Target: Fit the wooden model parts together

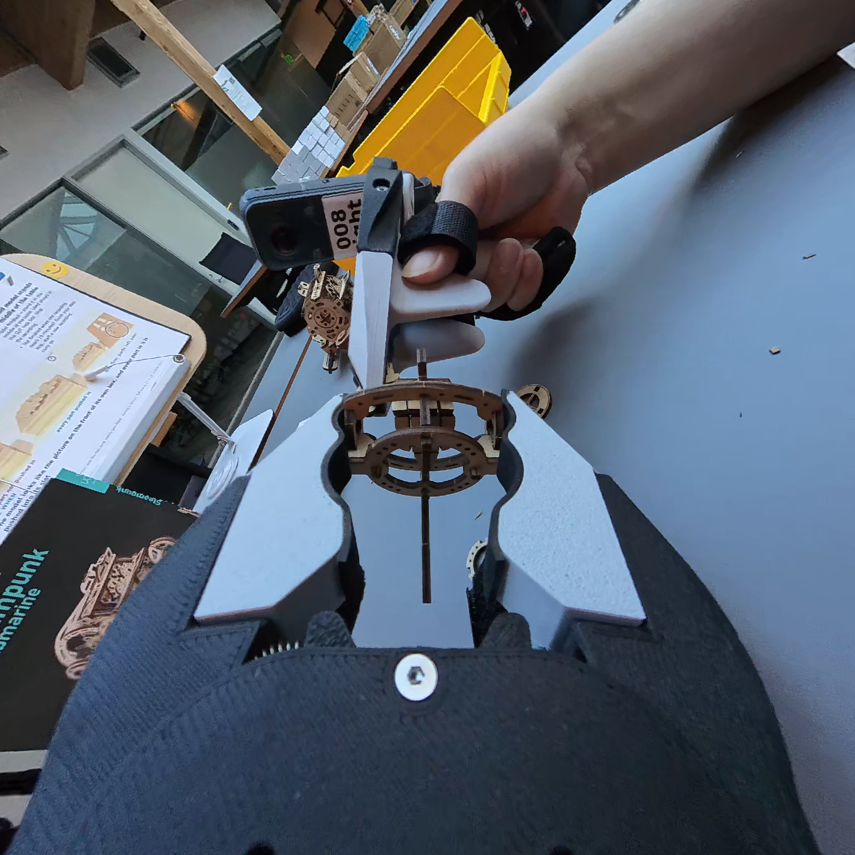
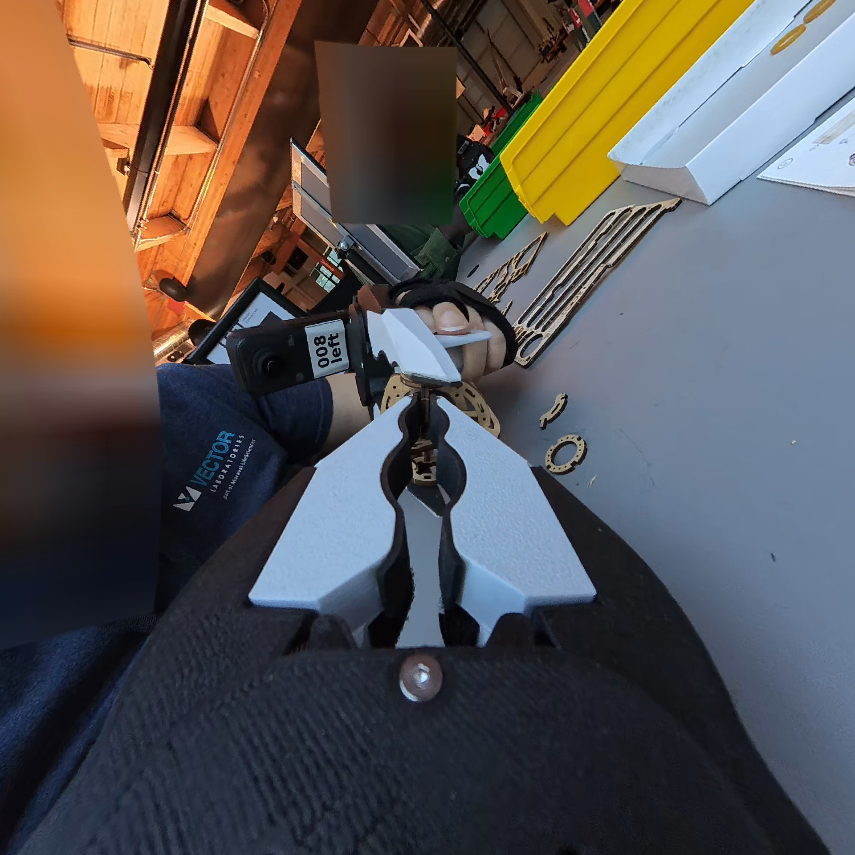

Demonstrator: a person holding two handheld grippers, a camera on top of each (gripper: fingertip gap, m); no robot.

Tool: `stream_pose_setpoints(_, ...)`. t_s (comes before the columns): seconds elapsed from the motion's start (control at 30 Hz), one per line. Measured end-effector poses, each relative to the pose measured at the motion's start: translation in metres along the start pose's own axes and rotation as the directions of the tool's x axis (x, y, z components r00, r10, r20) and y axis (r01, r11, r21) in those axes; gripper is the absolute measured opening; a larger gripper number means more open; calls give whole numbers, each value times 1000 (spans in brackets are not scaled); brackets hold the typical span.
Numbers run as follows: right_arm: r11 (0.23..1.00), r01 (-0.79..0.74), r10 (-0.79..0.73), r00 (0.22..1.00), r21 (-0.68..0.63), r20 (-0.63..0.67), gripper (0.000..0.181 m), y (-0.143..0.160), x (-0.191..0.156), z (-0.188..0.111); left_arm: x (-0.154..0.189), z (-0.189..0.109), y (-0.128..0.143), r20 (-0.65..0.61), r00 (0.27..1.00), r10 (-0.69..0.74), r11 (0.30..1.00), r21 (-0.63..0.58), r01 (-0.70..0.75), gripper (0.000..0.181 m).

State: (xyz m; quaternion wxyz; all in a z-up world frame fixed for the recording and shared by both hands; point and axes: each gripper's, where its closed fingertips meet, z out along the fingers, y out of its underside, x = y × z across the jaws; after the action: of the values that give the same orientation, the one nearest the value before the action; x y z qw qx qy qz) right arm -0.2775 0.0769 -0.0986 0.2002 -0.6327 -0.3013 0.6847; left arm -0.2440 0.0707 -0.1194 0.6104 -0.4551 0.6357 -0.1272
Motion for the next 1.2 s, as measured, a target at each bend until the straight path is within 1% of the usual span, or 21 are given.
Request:
stream_pose_setpoints(0.03, 1000, 5, -5, 1000, 8, -3, 0, -1, 1, 0, -1, 0, 0, -2, 1000, -12, 1000, 0, 12, 62)
stream_pose_setpoints(0.1, 999, 7, -7, 1000, 37, -2, 0, -5, 1, 1, -4, 0, 0, 13, 1000, -23, 1000, 2, 23, 62)
stream_pose_setpoints(0.2, 999, 2, -2, 1000, 39, 0, 0, -5, 2, 1, -5, -1, 0, 3, 999, -51, 999, 2, 51, 62)
stream_pose_setpoints(0.33, 999, 1, -1, 1000, 40, -8, 0, -5, 4, 1, -4, 0, 2, -2, 998, -56, 998, -5, 55, 62)
stream_pose_setpoints(0.53, 996, -5, 5, 1000, 87, -3, 0, -9, 2, 1, -9, 0, -1, 18, 995, -100, 995, 16, 100, 62)
stream_pose_setpoints(0.63, 995, -26, 25, 1000, 95, 11, 0, -8, 2, 1, -7, 0, -1, 1, 991, -132, 991, 20, 132, 61)
stream_pose_setpoints(0.73, 995, -31, 29, 999, 95, 13, 0, -8, 3, 1, -6, 1, -1, -4, 991, -135, 991, 15, 135, 62)
stream_pose_setpoints(0.93, 992, -3, 5, 1000, 124, -14, 0, -11, 3, 0, -10, 1, -2, 16, 981, -191, 981, 24, 191, 61)
stream_pose_setpoints(1.03, 990, -23, 24, 1000, 139, -8, 0, -11, 5, 0, -10, 2, -1, 20, 982, -190, 982, 15, 190, 61)
stream_pose_setpoints(1.2, 994, -37, 34, 999, 107, 22, 0, -8, 3, 0, -6, 1, -1, 0, 984, -177, 984, 14, 177, 61)
